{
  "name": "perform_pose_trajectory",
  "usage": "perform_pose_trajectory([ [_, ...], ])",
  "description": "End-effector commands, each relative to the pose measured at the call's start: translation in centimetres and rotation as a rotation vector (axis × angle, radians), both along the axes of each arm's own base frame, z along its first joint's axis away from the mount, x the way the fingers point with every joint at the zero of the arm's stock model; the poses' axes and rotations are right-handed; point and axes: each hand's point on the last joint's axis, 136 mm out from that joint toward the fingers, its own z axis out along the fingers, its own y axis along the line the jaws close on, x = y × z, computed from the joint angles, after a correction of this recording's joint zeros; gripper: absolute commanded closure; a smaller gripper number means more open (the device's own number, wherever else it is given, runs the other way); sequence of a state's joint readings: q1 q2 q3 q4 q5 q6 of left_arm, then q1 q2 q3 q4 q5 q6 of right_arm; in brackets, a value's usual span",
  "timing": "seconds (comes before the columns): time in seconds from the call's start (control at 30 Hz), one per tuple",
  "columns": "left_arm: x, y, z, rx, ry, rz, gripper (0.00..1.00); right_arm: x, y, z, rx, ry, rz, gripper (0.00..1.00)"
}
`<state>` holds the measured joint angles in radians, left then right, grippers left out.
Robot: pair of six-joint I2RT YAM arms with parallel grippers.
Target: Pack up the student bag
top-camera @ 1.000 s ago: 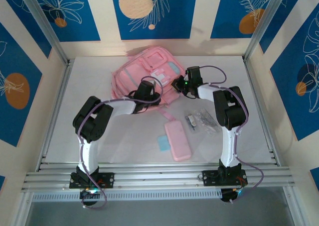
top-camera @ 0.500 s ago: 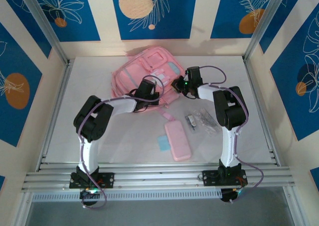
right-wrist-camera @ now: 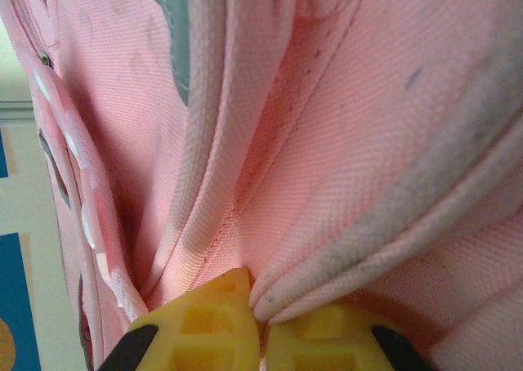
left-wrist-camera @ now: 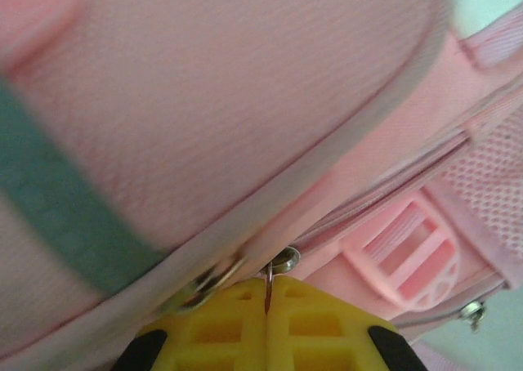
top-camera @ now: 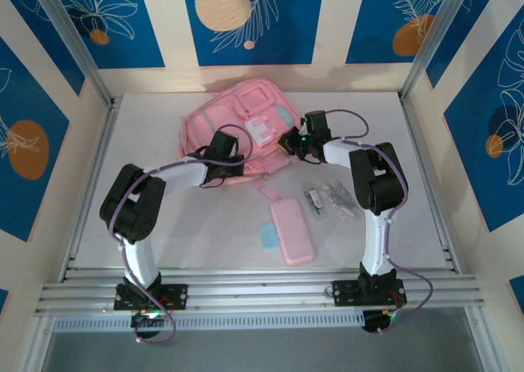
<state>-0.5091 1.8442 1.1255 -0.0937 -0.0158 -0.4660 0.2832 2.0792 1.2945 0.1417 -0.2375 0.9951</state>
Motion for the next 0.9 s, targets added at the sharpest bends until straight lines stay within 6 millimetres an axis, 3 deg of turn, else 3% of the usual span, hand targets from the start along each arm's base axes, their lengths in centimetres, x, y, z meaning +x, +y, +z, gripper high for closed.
perform_pose_trajectory([
  [0.0,-1.2,7.6,-1.0,0.163,0.065,0.152,1.0,-2.1,-2.2,-2.5,-0.075,0.102,-0.001,1.0],
  [0.1,-2.1,9.9,-0.2,0.171,0.072,0.185,1.0,-2.0,-2.7,-2.3,-0.078,0.099,-0.008,1.0],
  [0.2,-2.7,10.9,1.0,0.176,0.058,0.182,1.0,-1.6,-2.7,-2.0,-0.083,0.09,-0.005,1.0],
  [0.3,-2.9,9.8,2.2,0.125,0.046,0.133,1.0,-1.3,-2.6,-1.5,-0.081,0.08,0.0,1.0],
  [0.43,-3.1,6.5,4.4,0.006,0.029,0.042,1.0,-1.3,-1.7,0.3,-0.063,0.046,0.031,1.0],
  [0.47,-3.2,6.0,4.8,0.0,0.024,0.03,1.0,-1.5,-1.4,0.9,-0.054,0.037,0.042,0.96],
  [0.63,-3.2,4.1,6.1,-0.062,0.018,-0.003,1.0,-3.9,0.1,4.3,-0.013,-0.003,0.114,0.55],
  [0.7,-3.4,3.1,6.8,-0.103,0.012,-0.022,1.0,-5.5,0.5,5.1,0.001,0.006,0.138,0.49],
  [0.87,-4.0,0.3,10.0,-0.176,-0.028,-0.088,1.0,-9.6,2.1,6.4,0.022,0.036,0.2,0.48],
])
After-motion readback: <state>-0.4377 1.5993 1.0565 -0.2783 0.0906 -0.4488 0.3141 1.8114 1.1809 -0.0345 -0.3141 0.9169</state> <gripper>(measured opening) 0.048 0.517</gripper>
